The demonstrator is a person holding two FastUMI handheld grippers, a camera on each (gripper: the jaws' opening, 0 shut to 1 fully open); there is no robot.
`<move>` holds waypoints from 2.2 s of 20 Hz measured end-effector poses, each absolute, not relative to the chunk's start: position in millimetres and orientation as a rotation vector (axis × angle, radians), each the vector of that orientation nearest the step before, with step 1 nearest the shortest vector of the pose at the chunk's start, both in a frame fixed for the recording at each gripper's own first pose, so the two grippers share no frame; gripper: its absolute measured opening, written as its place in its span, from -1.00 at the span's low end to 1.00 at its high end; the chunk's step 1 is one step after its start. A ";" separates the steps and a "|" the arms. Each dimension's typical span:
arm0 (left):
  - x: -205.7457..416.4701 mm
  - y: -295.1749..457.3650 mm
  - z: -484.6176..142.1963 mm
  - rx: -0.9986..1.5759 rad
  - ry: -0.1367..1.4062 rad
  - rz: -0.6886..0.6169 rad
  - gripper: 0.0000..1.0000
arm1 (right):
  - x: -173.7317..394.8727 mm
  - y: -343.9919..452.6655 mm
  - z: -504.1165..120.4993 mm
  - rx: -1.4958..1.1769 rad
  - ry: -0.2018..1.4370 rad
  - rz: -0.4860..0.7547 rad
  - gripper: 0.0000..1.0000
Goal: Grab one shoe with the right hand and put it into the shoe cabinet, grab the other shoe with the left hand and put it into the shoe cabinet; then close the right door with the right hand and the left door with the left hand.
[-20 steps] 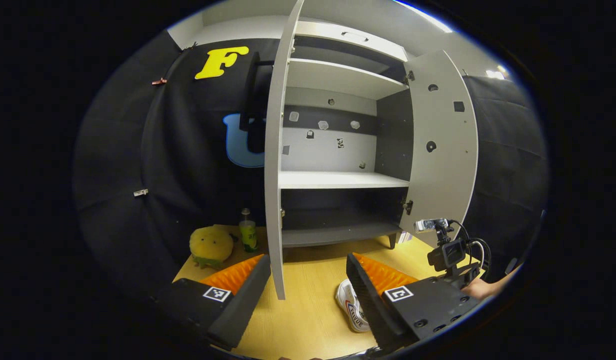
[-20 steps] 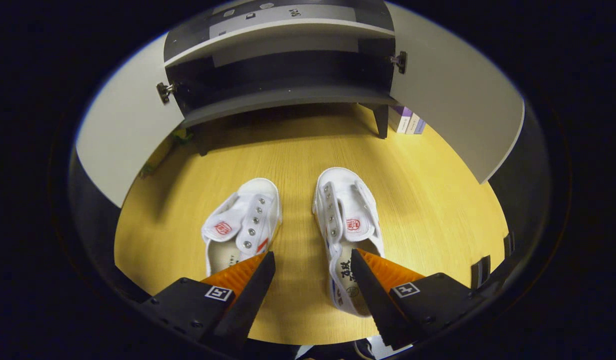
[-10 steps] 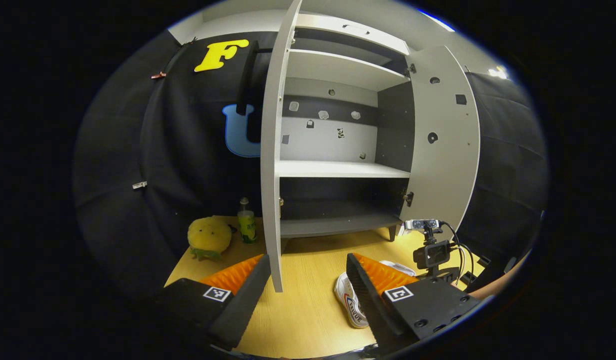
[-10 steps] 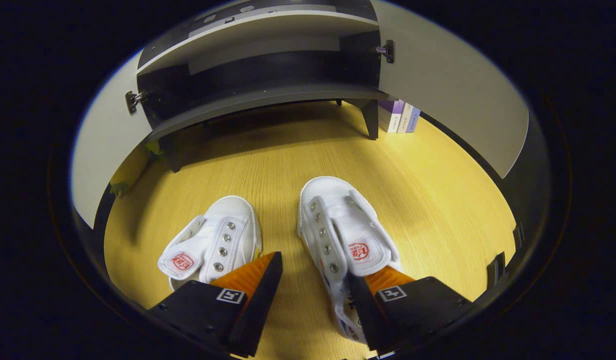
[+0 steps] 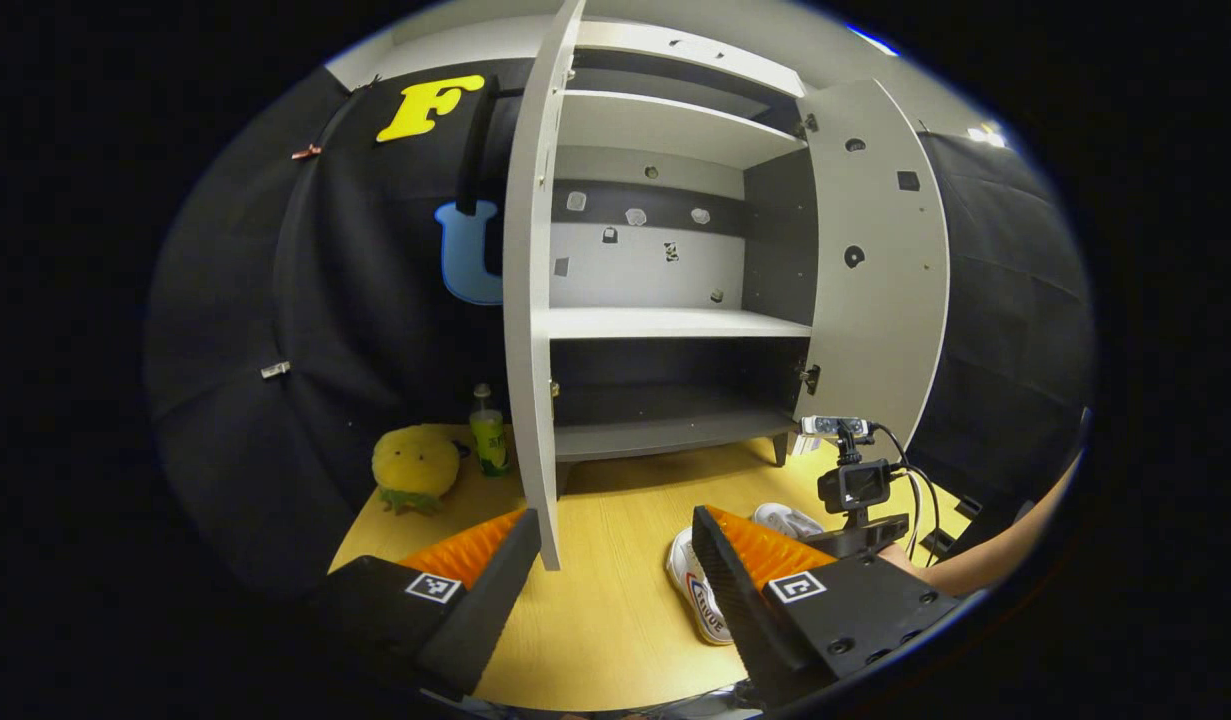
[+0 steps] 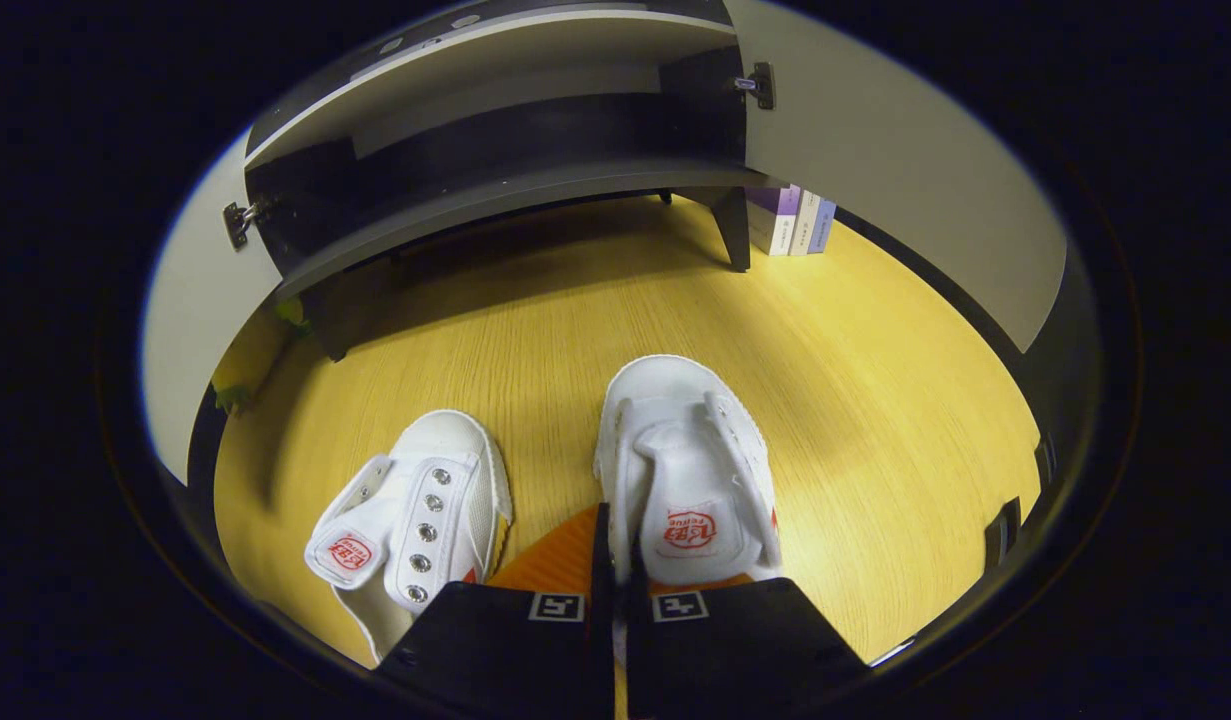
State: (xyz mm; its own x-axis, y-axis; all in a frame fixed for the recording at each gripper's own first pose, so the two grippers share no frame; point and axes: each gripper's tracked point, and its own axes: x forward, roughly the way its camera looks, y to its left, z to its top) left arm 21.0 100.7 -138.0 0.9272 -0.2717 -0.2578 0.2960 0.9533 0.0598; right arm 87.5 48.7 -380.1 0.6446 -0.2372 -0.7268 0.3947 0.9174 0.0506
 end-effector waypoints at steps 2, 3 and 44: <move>18.8 93.9 -141.4 0.081 0.256 -0.301 0.91 | 88.2 49.9 -381.6 0.228 0.802 -0.335 -0.87; 16.1 89.7 -144.0 0.066 0.263 -0.307 0.91 | 86.5 49.1 -380.2 0.239 0.804 -0.327 -0.87; 29.9 75.9 -97.8 0.131 0.152 -0.265 0.90 | 377.2 45.6 87.0 -0.076 0.226 -0.062 -0.89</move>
State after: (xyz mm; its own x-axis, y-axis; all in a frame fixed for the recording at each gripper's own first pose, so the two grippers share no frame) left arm 29.9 75.9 -97.8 0.9537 -0.2504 -0.1668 0.2702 0.9566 0.1088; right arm 377.2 45.6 87.0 0.9726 -0.0695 -0.2217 0.0523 0.9952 -0.0825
